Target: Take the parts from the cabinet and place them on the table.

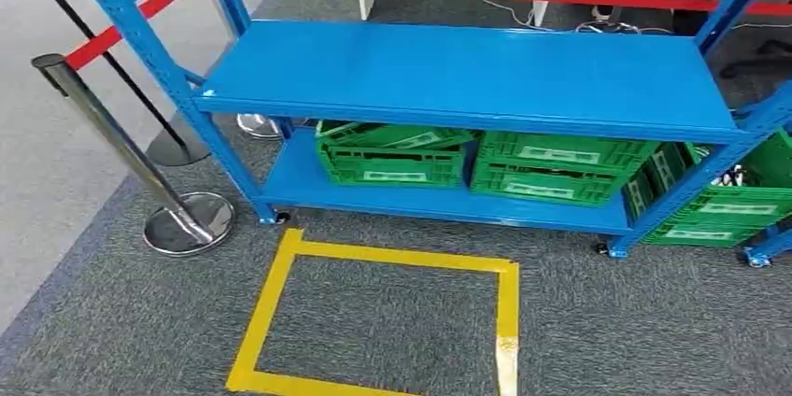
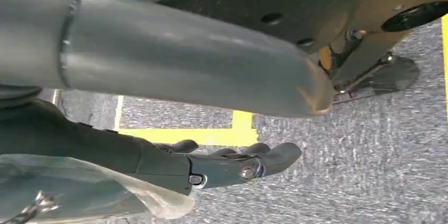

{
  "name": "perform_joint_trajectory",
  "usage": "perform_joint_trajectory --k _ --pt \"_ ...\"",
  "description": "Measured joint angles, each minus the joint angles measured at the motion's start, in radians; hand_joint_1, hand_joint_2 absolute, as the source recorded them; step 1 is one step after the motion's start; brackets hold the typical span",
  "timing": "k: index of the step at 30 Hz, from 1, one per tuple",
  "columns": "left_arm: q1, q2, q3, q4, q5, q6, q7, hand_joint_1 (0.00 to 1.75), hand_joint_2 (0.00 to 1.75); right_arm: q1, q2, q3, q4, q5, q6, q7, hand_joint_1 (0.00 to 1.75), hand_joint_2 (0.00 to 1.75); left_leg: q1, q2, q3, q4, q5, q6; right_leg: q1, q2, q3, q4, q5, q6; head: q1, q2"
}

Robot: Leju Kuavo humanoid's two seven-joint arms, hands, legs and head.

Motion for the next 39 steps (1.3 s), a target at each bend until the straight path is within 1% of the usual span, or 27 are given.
perform_joint_trajectory --k 2,3,5,7,8,9,11,13,14,17,18,19,20,22,23,24,26,28,29,30,32,33,34,35,37,38,39 --pt "0.003 -0.001 0.000 0.000 0.000 0.000 0.000 0.00 0.00 0.001 0.000 0.000 0.000 0.000 0.000 0.000 0.00 0.00 -0.001 0.000 -0.074 0.149 -0.050 0.002 0.007 0.001 0.003 0.000 -0.004 -0.006 -0.002 0.000" --pt "0.006 -0.001 0.000 0.000 0.000 0.000 0.000 0.00 0.00 0.002 0.000 0.000 0.000 0.000 0.001 0.000 0.00 0.00 -0.001 0.000 -0.089 0.169 -0.041 0.006 0.011 0.003 0.007 0.000 -0.006 -0.009 -0.002 0.000" --pt "0.008 -0.001 0.000 0.000 -0.001 0.001 0.000 0.00 0.00 0.002 0.000 0.000 0.001 -0.001 0.003 0.000 0.00 0.00 -0.008 -0.001 -0.058 0.080 0.039 0.021 0.017 0.009 0.018 0.000 -0.012 -0.012 -0.001 0.000" --pt "0.009 0.000 0.000 0.000 -0.004 0.002 0.000 0.00 0.00 0.002 0.001 0.000 0.002 -0.002 0.003 0.000 0.00 0.00 -0.023 -0.006 0.009 -0.090 0.128 0.047 0.019 0.011 0.024 -0.001 -0.019 -0.012 -0.002 0.000" --pt "0.008 0.004 0.000 -0.001 -0.007 0.002 0.001 0.00 0.00 0.000 0.003 0.000 0.004 -0.002 0.003 -0.001 0.00 0.00 -0.026 -0.008 0.021 -0.115 0.108 0.058 0.027 0.011 0.018 0.002 -0.027 -0.005 0.001 0.000" --pt "0.008 0.002 0.000 -0.002 -0.006 0.002 0.001 0.00 0.00 0.001 0.003 0.000 0.004 -0.002 0.005 -0.002 0.00 0.00 -0.029 -0.008 0.031 -0.135 0.101 0.051 0.022 0.014 0.018 0.003 -0.028 -0.001 -0.002 0.000" --pt "0.012 0.000 0.000 -0.002 -0.006 0.003 0.003 0.00 0.00 0.002 0.003 0.000 0.004 -0.002 0.005 -0.001 0.00 0.00 -0.032 -0.009 0.029 -0.134 0.100 0.051 0.017 0.011 0.016 -0.004 -0.027 0.009 -0.003 0.000" --pt "0.013 -0.004 0.000 -0.002 -0.006 0.003 0.003 0.00 0.00 0.001 0.000 0.000 0.003 0.000 0.004 -0.001 0.00 0.00 -0.018 -0.008 0.047 -0.160 0.108 0.055 0.022 0.012 0.028 0.000 -0.039 0.021 0.000 0.000" --pt "0.011 -0.004 0.000 -0.003 -0.006 0.004 0.003 0.00 0.00 0.001 0.000 0.000 0.003 0.001 0.004 -0.002 0.00 0.00 -0.016 -0.007 0.053 -0.164 0.106 0.059 0.021 0.008 0.010 0.036 -0.062 0.026 0.008 0.000" --pt "0.011 -0.006 0.000 -0.003 -0.008 0.003 0.003 0.00 0.00 0.001 -0.001 0.000 0.003 0.001 0.004 -0.001 0.00 0.00 -0.017 -0.005 0.057 -0.164 0.097 0.063 0.013 0.007 -0.125 0.264 -0.153 0.040 0.010 0.000" --pt "0.011 -0.006 0.000 -0.003 -0.008 0.003 0.003 0.00 0.00 0.003 -0.001 0.000 0.003 0.001 0.004 -0.001 0.00 0.00 -0.016 -0.005 0.061 -0.163 0.094 0.062 0.013 0.006 -0.154 0.301 -0.148 0.043 0.012 0.000" --pt "0.012 -0.007 0.000 -0.003 -0.007 0.003 0.003 0.00 0.00 0.004 -0.001 0.000 0.003 0.001 0.004 0.000 0.00 0.00 -0.015 -0.005 0.067 -0.163 0.089 0.061 0.011 0.005 -0.157 0.286 -0.117 0.046 0.012 0.000" --pt "0.012 -0.008 0.000 -0.003 -0.007 0.003 0.003 0.00 0.00 0.004 -0.001 0.000 0.003 0.000 0.004 0.001 0.00 0.00 -0.014 -0.005 0.076 -0.163 0.083 0.058 0.010 0.004 -0.135 0.223 -0.063 0.048 0.012 0.000" --pt "0.013 -0.008 0.000 -0.003 -0.007 0.000 0.001 0.00 0.00 0.003 -0.002 0.000 0.003 -0.003 0.004 0.002 0.00 0.00 -0.013 -0.005 0.097 -0.163 0.068 0.050 0.005 -0.004 -0.061 0.047 0.041 0.049 0.012 0.000" --pt "0.013 -0.007 0.000 -0.003 -0.007 0.000 0.000 0.00 0.00 0.003 -0.001 0.000 0.004 -0.007 0.004 0.003 0.00 0.00 -0.019 -0.005 0.098 -0.161 0.061 0.042 0.009 -0.010 -0.045 0.023 0.022 0.048 0.013 0.000" --pt "0.012 -0.006 0.000 -0.003 -0.007 0.000 -0.002 0.00 0.00 0.002 -0.001 0.000 0.005 -0.009 0.005 0.003 0.00 0.00 -0.021 -0.006 0.096 -0.155 0.055 0.035 0.009 -0.005 -0.034 0.012 0.020 0.030 0.012 0.000" --pt "0.012 -0.006 0.000 -0.003 -0.007 0.000 -0.002 0.00 0.00 0.004 -0.001 0.000 0.005 -0.012 0.005 0.004 0.00 0.00 -0.019 -0.005 0.100 -0.161 0.055 0.030 0.015 -0.003 -0.034 0.014 0.016 0.017 0.006 0.000" --pt "0.009 -0.006 0.000 -0.003 -0.008 0.001 -0.002 0.00 0.00 0.005 -0.001 0.000 0.005 -0.012 0.004 0.003 0.00 0.00 -0.015 -0.005 0.105 -0.157 0.041 0.020 0.008 -0.004 -0.025 0.007 0.015 0.004 0.006 0.000" --pt "0.007 -0.006 0.000 -0.003 -0.008 0.002 -0.002 0.00 0.00 0.004 -0.001 0.000 0.005 -0.011 0.004 0.001 0.00 0.00 -0.016 -0.005 0.091 -0.119 0.024 0.015 0.008 -0.004 -0.020 0.006 0.010 -0.003 0.001 0.000" --pt "0.008 -0.006 0.000 -0.003 -0.008 0.002 -0.003 0.00 0.00 0.003 -0.001 0.000 0.005 -0.011 0.004 0.000 0.00 0.00 -0.016 -0.005 0.058 -0.051 -0.006 0.012 0.008 -0.005 -0.015 0.006 0.006 -0.009 -0.003 0.000" --pt "0.008 -0.006 0.000 -0.003 -0.008 0.002 -0.003 0.00 0.00 0.002 -0.001 0.000 0.005 -0.010 0.003 -0.002 0.00 0.00 -0.016 -0.005 -0.039 0.125 -0.066 0.009 0.011 -0.005 -0.006 0.006 -0.003 -0.016 -0.003 0.000" --pt "0.011 -0.006 0.001 -0.003 -0.008 0.002 -0.003 0.00 0.00 0.003 -0.001 0.000 0.005 -0.010 0.003 -0.002 0.00 0.00 -0.016 -0.005 -0.071 0.171 -0.068 0.010 0.012 -0.003 0.000 0.006 -0.008 -0.018 -0.004 0.000" --pt "0.013 -0.006 0.001 -0.003 -0.008 0.002 -0.003 0.00 0.00 0.004 -0.001 0.000 0.005 -0.010 0.003 -0.002 0.00 0.00 -0.016 -0.005 -0.082 0.170 -0.045 0.012 0.013 0.000 0.008 0.006 -0.014 -0.017 -0.004 0.000" --pt "0.013 -0.006 0.001 -0.003 -0.008 0.002 -0.002 0.00 0.00 0.005 -0.001 0.000 0.005 -0.009 0.003 -0.002 0.00 0.00 -0.016 -0.005 -0.072 0.124 0.006 0.017 0.014 0.004 0.019 0.006 -0.020 -0.017 -0.004 0.000" --pt "0.013 -0.005 0.001 -0.003 -0.008 0.000 -0.003 0.00 0.00 0.003 0.000 0.000 0.005 -0.007 0.004 -0.002 0.00 0.00 -0.019 -0.005 -0.019 -0.039 0.120 0.030 0.015 0.007 0.040 0.006 -0.033 -0.014 -0.004 0.000" --pt "0.014 -0.004 0.001 -0.003 -0.007 0.000 -0.003 0.00 0.00 0.005 0.000 0.000 0.005 -0.006 0.005 -0.003 0.00 0.00 -0.024 -0.007 0.000 -0.087 0.132 0.038 0.015 0.007 0.033 0.005 -0.041 -0.010 -0.004 0.000" --pt "0.012 -0.003 0.001 -0.003 -0.005 0.000 -0.003 0.00 0.00 0.002 0.000 0.000 0.006 -0.005 0.005 -0.003 0.00 0.00 -0.027 -0.006 0.012 -0.110 0.117 0.040 0.021 0.010 0.033 0.009 -0.050 0.000 -0.007 0.000"
